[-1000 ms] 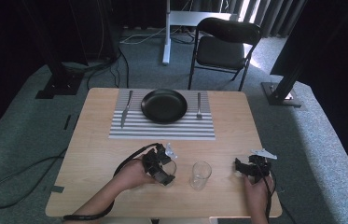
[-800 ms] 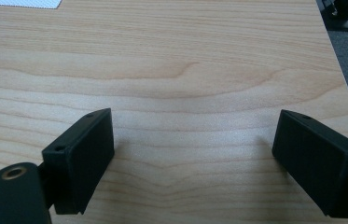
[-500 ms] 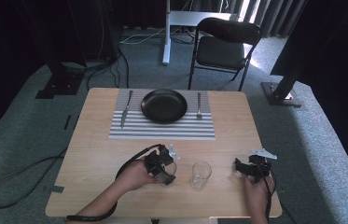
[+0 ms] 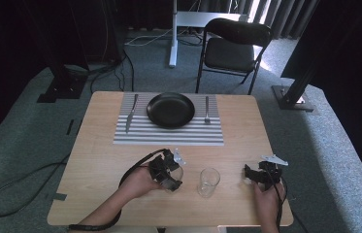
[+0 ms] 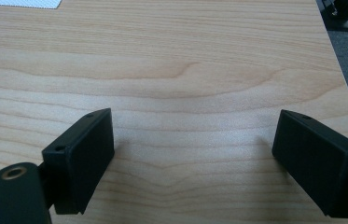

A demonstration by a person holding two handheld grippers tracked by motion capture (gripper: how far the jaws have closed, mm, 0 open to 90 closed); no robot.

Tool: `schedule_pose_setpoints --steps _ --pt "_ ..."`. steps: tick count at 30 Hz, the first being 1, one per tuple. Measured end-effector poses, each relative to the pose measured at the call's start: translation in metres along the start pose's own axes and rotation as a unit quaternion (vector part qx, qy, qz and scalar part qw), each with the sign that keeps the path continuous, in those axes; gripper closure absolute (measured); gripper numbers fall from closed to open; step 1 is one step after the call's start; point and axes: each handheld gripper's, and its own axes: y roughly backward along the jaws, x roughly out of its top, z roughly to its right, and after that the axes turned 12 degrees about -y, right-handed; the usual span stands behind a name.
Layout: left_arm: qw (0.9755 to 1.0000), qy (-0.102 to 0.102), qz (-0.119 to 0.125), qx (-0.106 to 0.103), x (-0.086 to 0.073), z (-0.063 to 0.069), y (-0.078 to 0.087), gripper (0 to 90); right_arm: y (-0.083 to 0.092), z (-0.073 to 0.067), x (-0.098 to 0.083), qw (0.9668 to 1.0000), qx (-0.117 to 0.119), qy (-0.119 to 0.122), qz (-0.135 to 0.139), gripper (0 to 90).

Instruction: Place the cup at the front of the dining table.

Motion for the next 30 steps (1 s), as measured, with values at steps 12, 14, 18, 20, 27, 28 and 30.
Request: schedule_pose_setpoints --steps 12,14,18,20,27,28,30 --pt "0.9993 0.031 0.015 0.016 -0.001 -0.014 0.006 29.0 0.0 0.0 0.0 1.0 0.0 0.0 0.0 12.2" --pt "0.999 0.038 0.018 0.018 -0.002 -0.016 0.007 29.0 0.0 0.0 0.0 1.0 0.0 0.0 0.0 12.3" --pt "0.9981 0.051 0.027 0.021 -0.005 -0.022 0.01 29.0 0.0 0.0 0.0 1.0 0.0 0.0 0.0 12.3" --pt "0.9983 0.048 0.021 0.024 -0.005 -0.025 0.01 29.0 0.0 0.0 0.0 1.0 0.0 0.0 0.0 12.3" --pt "0.9968 0.07 0.026 0.03 -0.008 -0.036 0.014 29.0 0.0 0.0 0.0 1.0 0.0 0.0 0.0 12.3" --pt "0.9966 0.072 0.028 0.03 -0.009 -0.038 0.015 29.0 0.0 0.0 0.0 1.0 0.0 0.0 0.0 12.3" --pt "0.9961 0.078 0.027 0.031 -0.011 -0.041 0.015 29.0 0.0 0.0 0.0 1.0 0.0 0.0 0.0 12.3"
